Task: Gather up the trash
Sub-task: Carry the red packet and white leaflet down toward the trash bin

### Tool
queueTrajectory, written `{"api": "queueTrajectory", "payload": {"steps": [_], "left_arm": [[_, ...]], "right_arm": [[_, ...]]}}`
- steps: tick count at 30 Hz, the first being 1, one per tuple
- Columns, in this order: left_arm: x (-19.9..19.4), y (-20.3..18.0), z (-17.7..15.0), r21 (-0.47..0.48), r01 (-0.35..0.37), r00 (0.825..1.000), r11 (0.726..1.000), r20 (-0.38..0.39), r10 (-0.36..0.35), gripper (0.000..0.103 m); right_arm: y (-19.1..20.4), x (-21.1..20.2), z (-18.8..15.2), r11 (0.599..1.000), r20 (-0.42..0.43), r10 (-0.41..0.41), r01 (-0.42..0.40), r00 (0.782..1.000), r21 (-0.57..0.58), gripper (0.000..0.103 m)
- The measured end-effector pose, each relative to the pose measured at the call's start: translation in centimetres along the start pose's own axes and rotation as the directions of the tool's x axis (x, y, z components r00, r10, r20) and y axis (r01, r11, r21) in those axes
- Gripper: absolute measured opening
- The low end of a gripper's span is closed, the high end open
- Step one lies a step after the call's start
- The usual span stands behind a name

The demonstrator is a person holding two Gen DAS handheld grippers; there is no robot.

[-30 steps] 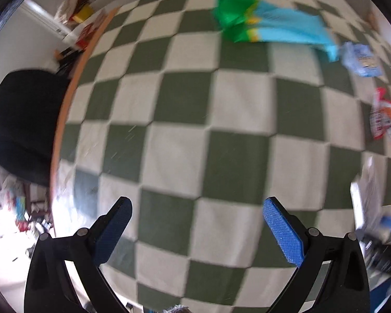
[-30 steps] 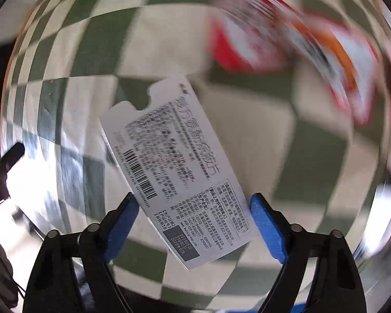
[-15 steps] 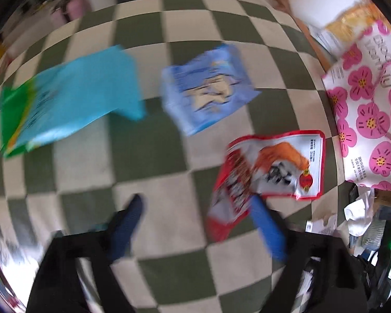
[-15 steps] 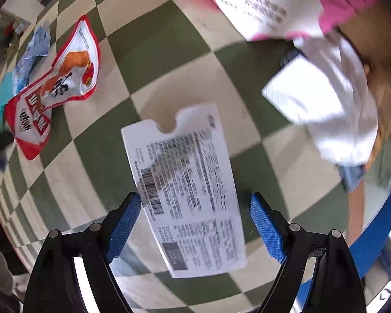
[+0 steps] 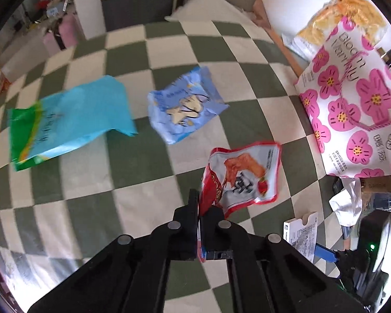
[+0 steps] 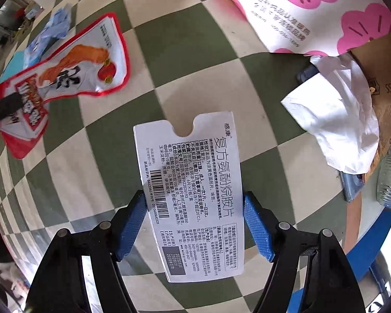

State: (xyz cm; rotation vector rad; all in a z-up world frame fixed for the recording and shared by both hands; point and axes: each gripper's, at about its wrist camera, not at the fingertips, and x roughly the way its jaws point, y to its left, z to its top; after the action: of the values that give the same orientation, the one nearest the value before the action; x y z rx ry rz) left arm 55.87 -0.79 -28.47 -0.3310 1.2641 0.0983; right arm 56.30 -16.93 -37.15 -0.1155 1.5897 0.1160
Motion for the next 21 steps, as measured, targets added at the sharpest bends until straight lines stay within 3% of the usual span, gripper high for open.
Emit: {"api": "queueTrajectory", "payload": {"steps": [13, 21], "left_arm": [[-10.1, 6.1, -6.6, -0.069, -0.124, 0.982, 0.99, 0.136, 0.133, 0.0], [-14.5, 10.0, -15.1, -0.157, -0.161, 0.969, 0.974, 0.164, 0.186, 0.0]], "right_arm": [[1.1, -4.7, -3.8, 0.994, 0.091, 0.079, -0.072, 0.993, -0.078, 0.075], [3.6, -9.6, -10.2, 0.984, 0.18, 0.131, -0.105, 0.975, -0.144, 0.075]]}}
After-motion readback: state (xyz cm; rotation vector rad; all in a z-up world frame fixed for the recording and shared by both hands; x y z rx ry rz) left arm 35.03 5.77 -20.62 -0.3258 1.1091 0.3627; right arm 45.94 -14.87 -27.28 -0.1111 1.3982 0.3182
